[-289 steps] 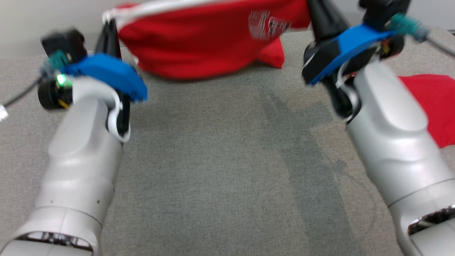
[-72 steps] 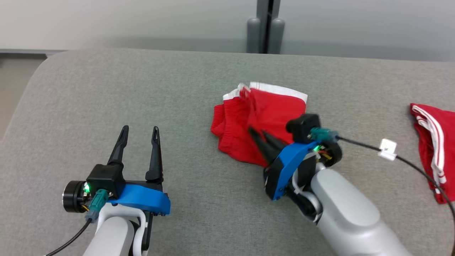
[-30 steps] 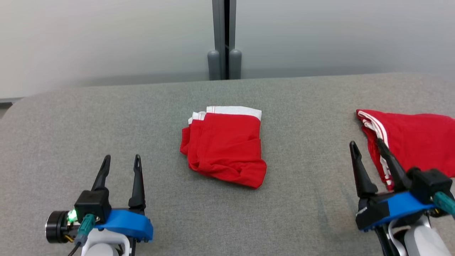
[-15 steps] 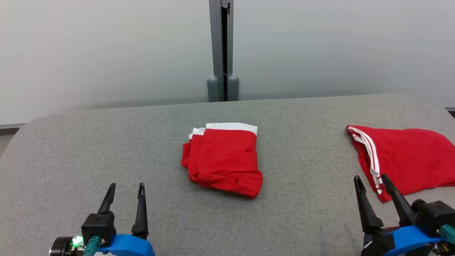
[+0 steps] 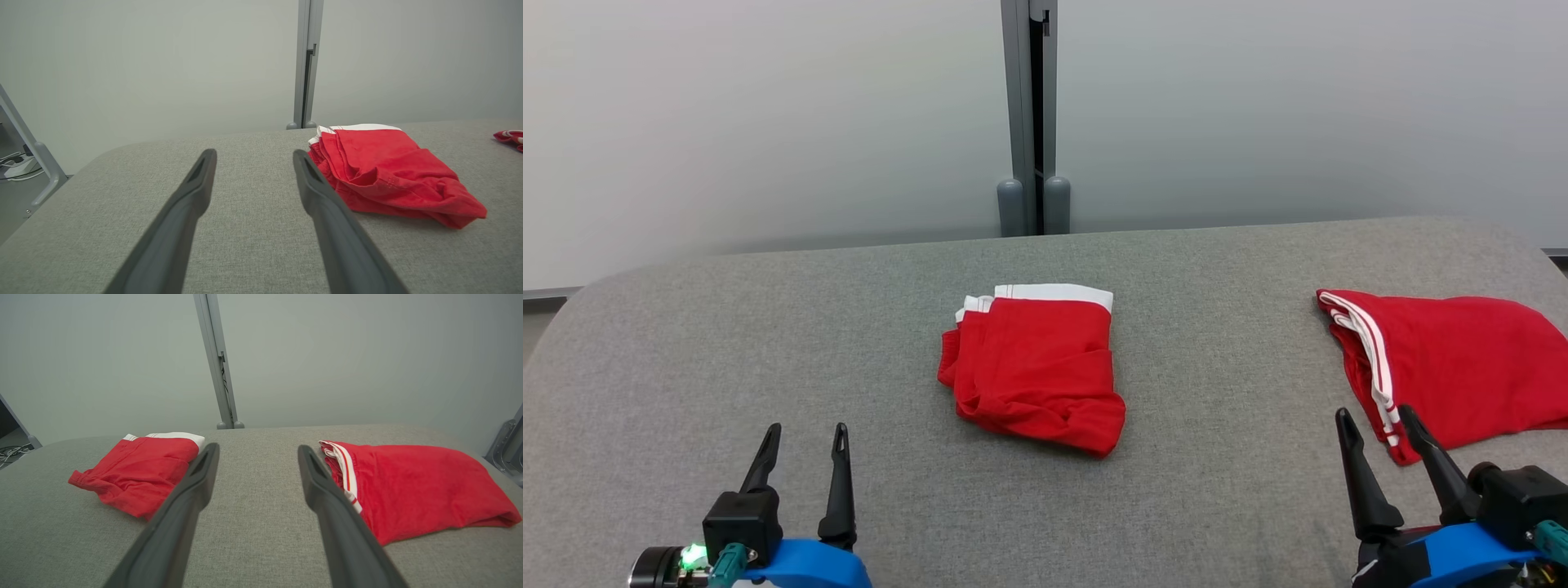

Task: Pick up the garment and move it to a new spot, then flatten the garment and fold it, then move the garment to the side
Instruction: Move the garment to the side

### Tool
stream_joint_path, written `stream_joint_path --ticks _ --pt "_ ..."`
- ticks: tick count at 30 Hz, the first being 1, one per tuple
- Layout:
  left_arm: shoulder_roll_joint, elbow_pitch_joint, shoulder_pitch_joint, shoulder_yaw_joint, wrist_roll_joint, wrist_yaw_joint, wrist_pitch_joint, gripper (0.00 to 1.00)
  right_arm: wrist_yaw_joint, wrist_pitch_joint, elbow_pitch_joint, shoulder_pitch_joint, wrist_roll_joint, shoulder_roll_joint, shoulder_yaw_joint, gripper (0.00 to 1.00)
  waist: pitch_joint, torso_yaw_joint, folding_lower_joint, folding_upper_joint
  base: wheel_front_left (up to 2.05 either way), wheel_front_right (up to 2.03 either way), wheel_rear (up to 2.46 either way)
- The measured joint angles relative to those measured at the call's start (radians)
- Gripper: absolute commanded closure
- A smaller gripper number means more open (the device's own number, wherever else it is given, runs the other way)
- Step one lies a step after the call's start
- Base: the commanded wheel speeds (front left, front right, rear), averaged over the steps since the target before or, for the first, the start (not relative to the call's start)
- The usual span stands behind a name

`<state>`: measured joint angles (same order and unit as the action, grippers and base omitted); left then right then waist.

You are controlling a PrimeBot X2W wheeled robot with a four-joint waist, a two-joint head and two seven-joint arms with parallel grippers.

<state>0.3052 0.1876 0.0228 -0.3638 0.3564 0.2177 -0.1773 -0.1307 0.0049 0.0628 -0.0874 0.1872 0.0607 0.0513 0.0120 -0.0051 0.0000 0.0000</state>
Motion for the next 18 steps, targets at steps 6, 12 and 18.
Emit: stream_joint_path --ticks 6,12,18 --pt "0.007 -0.002 0.002 0.0 0.003 0.001 0.001 0.0 0.0 0.004 0.0 0.0 0.0 -0.002 0.005 0.0 0.0 0.006 0.0 0.0 0.0 0.0 0.0" --pt "0.008 -0.021 0.05 -0.007 0.001 -0.012 0.0 0.0 0.0 0.018 -0.016 0.033 -0.002 0.013 -0.004 0.0 -0.037 0.03 0.0 0.0 0.0 0.0 0.0" --pt "-0.004 -0.032 0.141 -0.024 -0.013 -0.031 -0.012 0.0 0.0 0.017 -0.095 0.147 0.017 0.044 -0.053 0.0 -0.112 0.08 0.0001 0.0002 0.0 0.0 0.0"
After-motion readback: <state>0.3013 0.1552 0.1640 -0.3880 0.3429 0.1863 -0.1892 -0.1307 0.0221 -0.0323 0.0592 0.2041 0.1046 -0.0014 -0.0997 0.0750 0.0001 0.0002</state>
